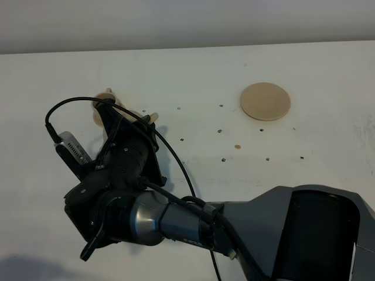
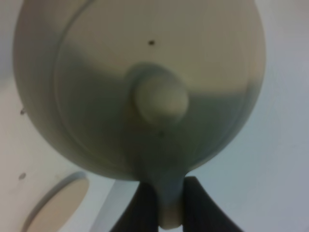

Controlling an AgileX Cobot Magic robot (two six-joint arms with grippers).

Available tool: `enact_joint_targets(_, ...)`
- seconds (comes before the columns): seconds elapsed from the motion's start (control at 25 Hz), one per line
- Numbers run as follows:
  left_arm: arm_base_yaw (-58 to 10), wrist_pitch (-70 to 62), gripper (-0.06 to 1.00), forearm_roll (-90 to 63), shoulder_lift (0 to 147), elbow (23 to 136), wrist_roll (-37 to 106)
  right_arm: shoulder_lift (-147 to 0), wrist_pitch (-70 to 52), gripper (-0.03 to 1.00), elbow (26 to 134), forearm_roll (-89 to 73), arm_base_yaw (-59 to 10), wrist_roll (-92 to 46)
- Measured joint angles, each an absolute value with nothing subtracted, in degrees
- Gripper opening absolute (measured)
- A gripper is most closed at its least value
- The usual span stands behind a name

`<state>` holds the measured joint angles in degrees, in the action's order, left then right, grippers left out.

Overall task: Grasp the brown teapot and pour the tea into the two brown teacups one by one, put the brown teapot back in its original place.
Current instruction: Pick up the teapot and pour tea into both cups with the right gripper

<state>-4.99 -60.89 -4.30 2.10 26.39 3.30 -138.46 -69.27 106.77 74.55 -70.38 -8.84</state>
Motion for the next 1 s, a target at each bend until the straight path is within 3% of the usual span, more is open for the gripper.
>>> enact_joint_targets(1.0, -5.0, -60.9, -0.01, -4.3, 2.1, 26.4, 3.3, -138.5, -69.2, 0.11, 106.8, 76.8, -68.9, -10.4)
